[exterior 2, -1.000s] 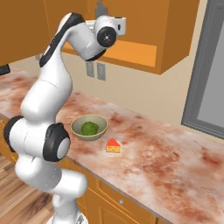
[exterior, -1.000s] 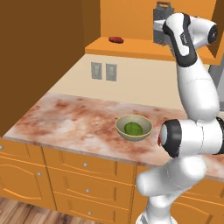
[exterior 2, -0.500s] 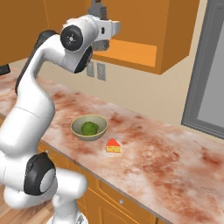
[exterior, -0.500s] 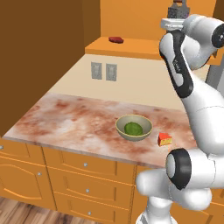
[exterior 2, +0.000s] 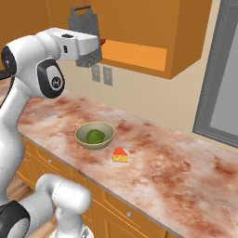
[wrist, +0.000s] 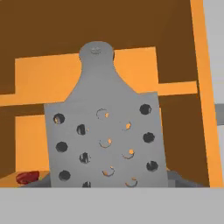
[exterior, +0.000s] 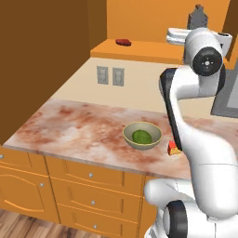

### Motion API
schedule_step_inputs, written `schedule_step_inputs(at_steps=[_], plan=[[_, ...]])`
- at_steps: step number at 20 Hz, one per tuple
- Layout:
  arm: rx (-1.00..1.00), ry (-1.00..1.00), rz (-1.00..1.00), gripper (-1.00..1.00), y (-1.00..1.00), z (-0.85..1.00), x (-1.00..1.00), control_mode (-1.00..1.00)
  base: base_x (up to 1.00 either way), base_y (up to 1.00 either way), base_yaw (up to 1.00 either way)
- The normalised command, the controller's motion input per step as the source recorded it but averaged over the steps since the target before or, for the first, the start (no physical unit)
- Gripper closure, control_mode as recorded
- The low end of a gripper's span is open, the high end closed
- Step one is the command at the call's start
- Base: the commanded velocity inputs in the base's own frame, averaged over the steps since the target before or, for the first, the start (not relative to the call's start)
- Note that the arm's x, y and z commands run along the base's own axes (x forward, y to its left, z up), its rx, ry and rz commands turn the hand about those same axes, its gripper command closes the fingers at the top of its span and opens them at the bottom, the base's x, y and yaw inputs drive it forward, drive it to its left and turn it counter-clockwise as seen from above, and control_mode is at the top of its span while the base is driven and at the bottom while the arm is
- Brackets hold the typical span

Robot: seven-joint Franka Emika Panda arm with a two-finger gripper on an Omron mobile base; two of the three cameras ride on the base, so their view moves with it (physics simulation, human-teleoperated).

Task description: Pick the cheese from the fridge and the cheese grater from the cabinet and place them next to the salad bowl.

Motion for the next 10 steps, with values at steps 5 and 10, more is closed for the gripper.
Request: schedule_step_inputs(at_steps=[5,10], plan=[[0.03,0.00,-0.33,1.00,0.46,0.02,-1.00,-1.00,0.00,0.00,0.00],[0.03,0.01,-0.16,1.00,0.71,0.00,-0.82,-1.00,0.00,0.00,0.00]])
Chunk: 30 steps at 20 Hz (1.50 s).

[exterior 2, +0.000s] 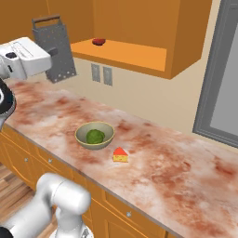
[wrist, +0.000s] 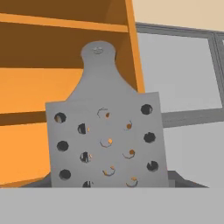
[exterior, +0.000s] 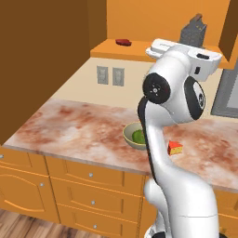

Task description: Pick the cheese from the fridge and the cheese grater from the cabinet and place them next to the salad bowl.

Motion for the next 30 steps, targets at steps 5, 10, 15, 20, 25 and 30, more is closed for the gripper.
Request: schedule_step_inputs(at_steps=[5,10,15,20,25,30], plan=[[0.00,0.04,0.00,1.00,0.68,0.00,-0.43,-1.00,0.00,0.00,0.00],[0.06,0.13,0.00,1.00,0.52,-0.25,-0.17,-1.00,0.00,0.00,0.00],[0.07,0.10,0.10,1.00,0.49,-0.41,-0.05,-1.00,0.00,0.00,0.00],[0.05,0.02,0.19,1.00,0.46,-0.45,-0.09,-1.00,0.00,0.00,0.00],[0.04,0.03,0.15,1.00,0.52,-0.45,-0.05,-1.00,0.00,0.00,0.00],[0.00,0.06,0.05,1.00,0.60,-0.57,0.00,-1.00,0.00,0.00,0.00]])
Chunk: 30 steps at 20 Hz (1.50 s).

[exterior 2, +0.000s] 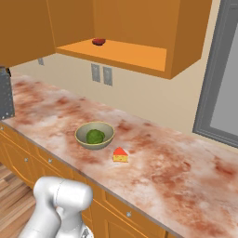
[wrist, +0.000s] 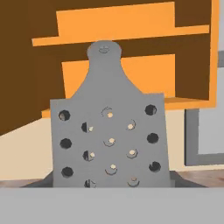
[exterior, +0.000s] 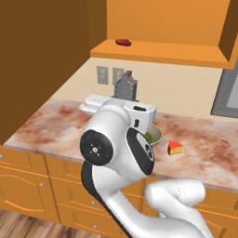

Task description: Pick the cheese from the fridge and the cheese grater from the cabinet and place them next to the salad bowl.

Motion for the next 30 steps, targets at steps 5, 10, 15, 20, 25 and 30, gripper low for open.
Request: schedule_step_inputs(at_steps=[5,10,15,20,25,30], plan=[[0.00,0.08,0.01,1.00,0.52,-0.52,0.10,-1.00,0.00,0.00,0.00],[0.00,0.01,0.00,1.00,0.29,-0.43,0.21,-1.00,0.00,0.00,0.00],[0.00,0.00,0.00,1.00,0.05,-0.46,0.30,-1.00,0.00,0.00,0.00],[0.00,0.00,0.00,1.00,0.00,-0.46,0.35,-1.00,0.00,0.00,0.00],[0.00,0.00,0.00,1.00,0.00,-0.42,0.43,-1.00,0.00,0.00,0.00],[0.00,0.00,-0.02,1.00,0.00,-0.42,0.37,-1.00,0.00,0.00,0.00]])
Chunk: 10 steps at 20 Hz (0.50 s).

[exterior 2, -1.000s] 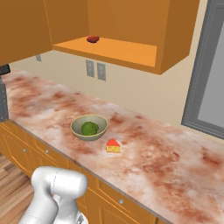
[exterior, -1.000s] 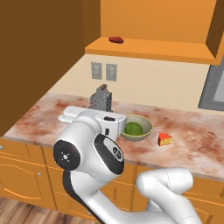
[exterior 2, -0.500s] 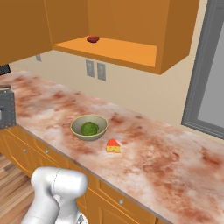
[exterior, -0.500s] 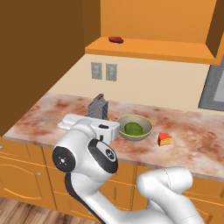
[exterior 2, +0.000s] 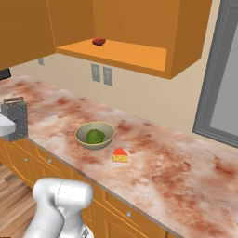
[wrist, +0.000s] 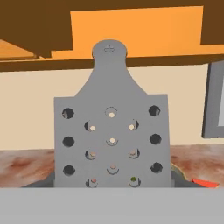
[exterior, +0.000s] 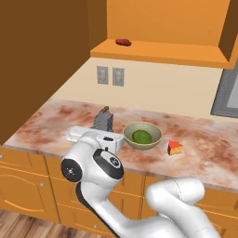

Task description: Pick the cheese from the fridge and the cheese grater from the cabinet and place them next to the salad bowl.

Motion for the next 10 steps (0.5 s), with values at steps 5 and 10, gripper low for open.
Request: schedule_step_inputs(at_steps=[5,10], plan=[[0.00,0.00,-0.09,1.00,0.00,-0.38,0.41,-1.00,0.00,0.00,0.00],[0.00,0.00,-0.09,1.00,0.00,-0.35,0.45,-1.00,0.00,0.00,0.00]])
